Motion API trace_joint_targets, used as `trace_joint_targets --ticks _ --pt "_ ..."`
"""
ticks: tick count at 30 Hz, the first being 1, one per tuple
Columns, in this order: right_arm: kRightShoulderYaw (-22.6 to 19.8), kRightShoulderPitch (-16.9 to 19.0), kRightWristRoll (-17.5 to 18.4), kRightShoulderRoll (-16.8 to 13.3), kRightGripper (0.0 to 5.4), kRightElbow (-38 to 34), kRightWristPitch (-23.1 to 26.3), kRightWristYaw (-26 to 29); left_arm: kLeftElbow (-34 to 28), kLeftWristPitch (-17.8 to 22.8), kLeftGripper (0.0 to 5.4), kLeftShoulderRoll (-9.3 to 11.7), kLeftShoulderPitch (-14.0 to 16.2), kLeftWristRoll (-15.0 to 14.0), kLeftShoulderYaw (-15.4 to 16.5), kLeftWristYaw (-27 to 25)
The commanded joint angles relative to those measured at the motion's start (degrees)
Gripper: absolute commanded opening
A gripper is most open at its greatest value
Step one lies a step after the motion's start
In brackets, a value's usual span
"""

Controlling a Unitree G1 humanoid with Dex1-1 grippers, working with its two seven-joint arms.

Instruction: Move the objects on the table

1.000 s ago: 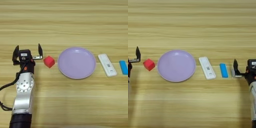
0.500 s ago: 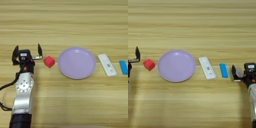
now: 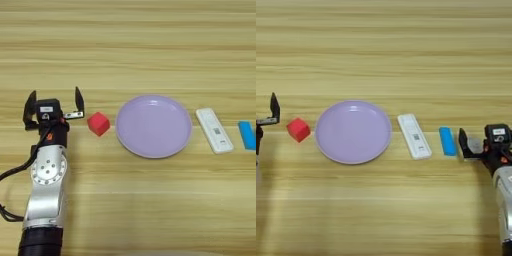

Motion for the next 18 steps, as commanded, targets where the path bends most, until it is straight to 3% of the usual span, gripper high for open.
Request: trace_joint_targets --ticks 1,18 --pt "0.31 0.43 0.51 0.17 5.37 -0.83 1.39 0.33 -0.05 1.03 5.4 0.07 0.0 0.02 0.12 0.12" --pt "1.08 -0.29 -2.38 -0.64 5.37 4.97 2.7 -1.37 -0.25 1.15 5.4 0.07 0.06 -0.03 0.22 0.17"
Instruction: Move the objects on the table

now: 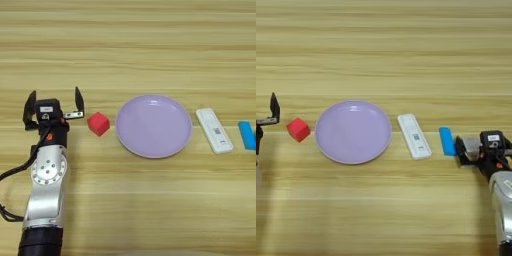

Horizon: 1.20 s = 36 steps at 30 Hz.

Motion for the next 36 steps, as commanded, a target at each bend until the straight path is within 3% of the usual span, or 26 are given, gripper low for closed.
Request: trace_joint_targets --ticks 1,10,25,36 --pt "0.07 -0.36 -0.76 -0.89 5.37 0.94 1.54 -0.82 -0.24 1.12 5.4 0.08 0.06 -0.03 0.2 0.13" --pt "0.72 -0.11 -0.42 -0.48 5.37 1.27 3.92 -0.41 -0.29 1.14 5.4 0.06 0.1 -0.02 0.29 0.07" --pt "1.15 2.25 4.5 0.77 3.8 -5.02 18.17 1.31 -0.53 1.23 5.4 0.1 0.18 -0.03 0.37 0.06" --pt "1.17 2.23 6.76 0.81 2.68 -5.01 20.94 1.72 -0.57 1.25 5.4 0.1 0.15 -0.06 0.45 0.03"
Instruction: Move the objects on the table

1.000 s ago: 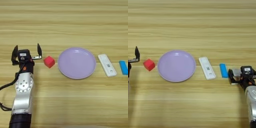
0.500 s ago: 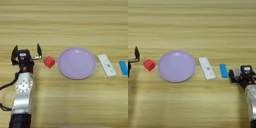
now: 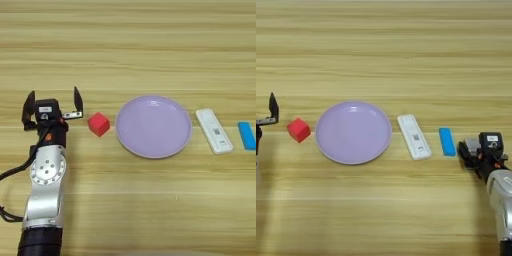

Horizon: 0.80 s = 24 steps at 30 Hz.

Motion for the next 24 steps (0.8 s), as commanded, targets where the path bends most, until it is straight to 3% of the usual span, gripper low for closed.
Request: trace_joint_targets --ticks 1,13,24 --pt "1.01 2.09 -0.04 0.69 2.52 1.95 3.68 0.41 -0.56 1.22 5.4 0.1 0.14 -0.05 0.07 0.04" --pt "1.07 2.27 -0.22 1.08 2.48 1.21 2.28 0.24 -0.67 1.23 5.4 0.03 0.25 0.02 0.08 -0.06" --pt "1.63 2.46 -2.49 1.43 2.48 -1.2 -6.07 -0.94 -0.81 1.52 5.4 -0.01 0.32 0.09 0.0 -0.06"
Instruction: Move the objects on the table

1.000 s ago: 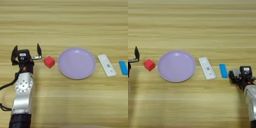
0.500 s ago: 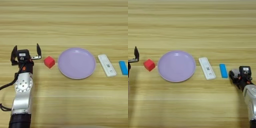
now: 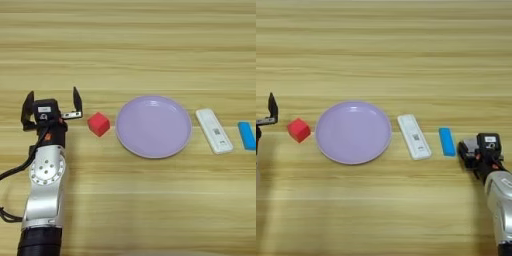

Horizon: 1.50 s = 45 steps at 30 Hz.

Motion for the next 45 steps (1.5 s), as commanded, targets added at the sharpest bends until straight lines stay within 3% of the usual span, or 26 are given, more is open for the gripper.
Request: trace_joint_targets --ticks 1,10,21,45 --pt "0.79 0.79 -0.94 0.69 2.48 -0.29 -1.48 -0.16 -0.71 1.14 5.4 0.0 0.3 0.07 -0.25 -0.05" --pt "1.42 0.51 -1.33 1.64 2.48 -3.97 -4.96 -0.05 -0.74 1.37 5.4 0.05 0.2 0.05 -0.25 -0.1" --pt "4.75 -0.66 -2.33 3.24 2.48 -7.74 -5.82 -0.08 0.18 1.26 5.4 0.32 -0.42 0.06 -0.13 -0.2" --pt "21.24 -8.76 -8.55 10.95 2.48 -8.33 -4.6 0.92 4.87 -0.12 5.4 0.31 -2.91 0.77 -0.81 0.57"
